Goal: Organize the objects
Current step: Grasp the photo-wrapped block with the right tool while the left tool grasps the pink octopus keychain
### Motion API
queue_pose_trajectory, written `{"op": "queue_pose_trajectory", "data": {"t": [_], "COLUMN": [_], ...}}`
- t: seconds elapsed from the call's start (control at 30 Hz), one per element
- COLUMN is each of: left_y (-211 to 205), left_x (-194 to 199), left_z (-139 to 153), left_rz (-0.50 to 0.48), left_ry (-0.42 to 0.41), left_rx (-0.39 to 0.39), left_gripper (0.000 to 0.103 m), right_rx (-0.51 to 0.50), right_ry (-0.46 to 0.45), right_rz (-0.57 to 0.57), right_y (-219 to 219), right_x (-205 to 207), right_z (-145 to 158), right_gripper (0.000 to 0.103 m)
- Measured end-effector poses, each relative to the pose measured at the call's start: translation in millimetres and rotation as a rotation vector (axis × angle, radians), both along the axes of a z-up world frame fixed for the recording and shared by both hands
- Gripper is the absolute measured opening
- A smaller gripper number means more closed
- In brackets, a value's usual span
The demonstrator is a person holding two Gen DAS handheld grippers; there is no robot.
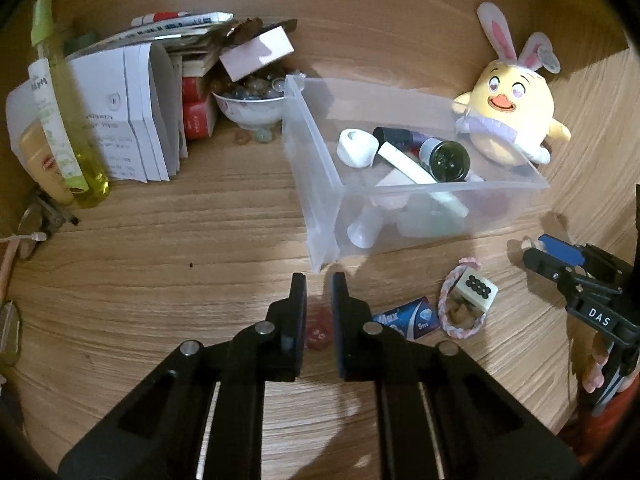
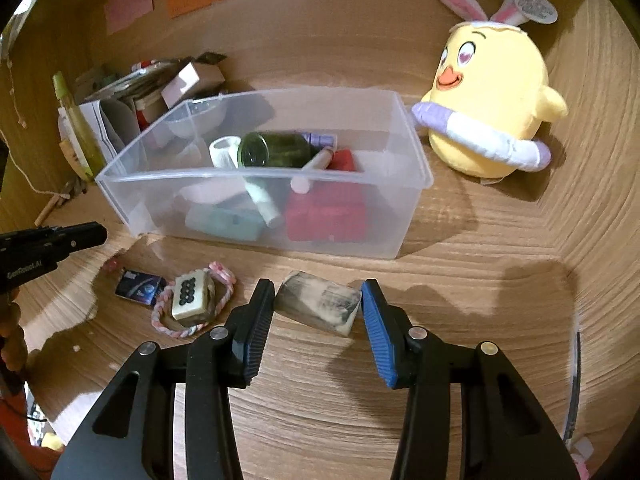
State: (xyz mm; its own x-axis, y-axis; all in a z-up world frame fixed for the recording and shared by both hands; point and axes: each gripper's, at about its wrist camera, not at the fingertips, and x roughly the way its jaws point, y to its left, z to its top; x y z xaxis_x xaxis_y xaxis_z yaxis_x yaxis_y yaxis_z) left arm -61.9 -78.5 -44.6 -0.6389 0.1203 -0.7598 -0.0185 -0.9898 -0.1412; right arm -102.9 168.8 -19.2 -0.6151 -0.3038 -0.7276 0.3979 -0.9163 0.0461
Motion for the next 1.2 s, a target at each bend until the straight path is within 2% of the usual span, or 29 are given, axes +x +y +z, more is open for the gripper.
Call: {"op": "queue_pose_trajectory", "data": {"t": [0.17, 0.33, 0.43, 0.67, 0.77, 0.9, 1.03, 1.2], "left_y": [3.0, 1.5, -0.1, 2.3, 9.8, 20.1, 16.9, 9.8], "left_x": [0.1, 1.9, 3.7, 0.5, -0.1, 4.5, 7.3, 15.4], "left_z": [-6.4, -21.2, -24.6, -25.7, -26.2, -27.2, -26.2, -9.8], "left_rz": [-0.013, -0.018, -0.016, -0.024, -0.036, -0.039, -0.031, -0.003], "left_ry": [-0.031, -0.085, -0.094, -0.09, -0.077, -0.056, -0.057, -0.004], "left_rx": [-0.006, -0.006, -0.002, -0.014, -0.056, -0.144, -0.116, -0.082], "left_gripper": [0.014, 0.028, 0.031, 0.032, 0.032, 0.02, 0.02, 0.02], "right_rx": [-0.01, -0.007, -0.008, -0.019, -0.019, -0.023, -0.029, -0.043], "right_ry": [-0.004, -0.013, -0.018, -0.028, -0.031, -0.031, -0.031, -0.016], "right_rz": [0.007, 0.012, 0.011, 0.014, 0.012, 0.007, -0.001, -0.002], "right_y": [1.2, 1.3, 1.9, 0.1, -0.7, 0.6, 2.7, 4.7], "right_x": [1.8, 4.0, 4.1, 5.9, 7.0, 7.6, 6.2, 5.3], "right_z": [2.1, 0.1, -0.3, -2.3, -2.8, -2.6, -2.0, 5.6], "right_gripper": [0.042, 0.042, 0.042, 0.042, 0.042, 0.042, 0.042, 0.042]}}
